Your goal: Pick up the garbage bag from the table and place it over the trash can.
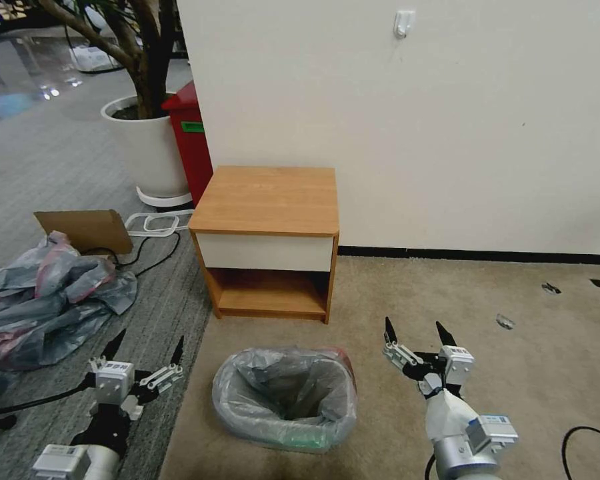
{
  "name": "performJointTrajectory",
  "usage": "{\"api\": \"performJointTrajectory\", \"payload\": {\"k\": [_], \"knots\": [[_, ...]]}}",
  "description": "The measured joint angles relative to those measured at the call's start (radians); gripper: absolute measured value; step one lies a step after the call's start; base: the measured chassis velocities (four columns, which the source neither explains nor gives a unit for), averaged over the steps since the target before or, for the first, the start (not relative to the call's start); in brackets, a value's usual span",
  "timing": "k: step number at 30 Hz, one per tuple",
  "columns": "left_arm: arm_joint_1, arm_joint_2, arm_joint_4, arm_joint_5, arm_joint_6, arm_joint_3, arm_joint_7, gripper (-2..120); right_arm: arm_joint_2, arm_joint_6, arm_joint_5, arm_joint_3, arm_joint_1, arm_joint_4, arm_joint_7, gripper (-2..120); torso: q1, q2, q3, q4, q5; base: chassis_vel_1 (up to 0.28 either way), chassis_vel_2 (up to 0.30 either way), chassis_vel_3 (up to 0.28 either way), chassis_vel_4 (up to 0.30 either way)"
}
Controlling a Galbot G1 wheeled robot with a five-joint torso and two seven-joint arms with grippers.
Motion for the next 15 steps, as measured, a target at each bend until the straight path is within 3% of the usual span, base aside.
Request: {"api": "performJointTrajectory", "payload": {"k": [15], "knots": [[-0.003, 0.002, 0.002, -0.009, 0.007, 0.004, -0.004, 100, -0.002, -0.001, 0.0, -0.001, 0.003, 0.0, -0.001, 100, 0.0, 0.0, 0.0, 0.0, 0.0001, 0.0, 0.0, 0.0, 0.0]]}}
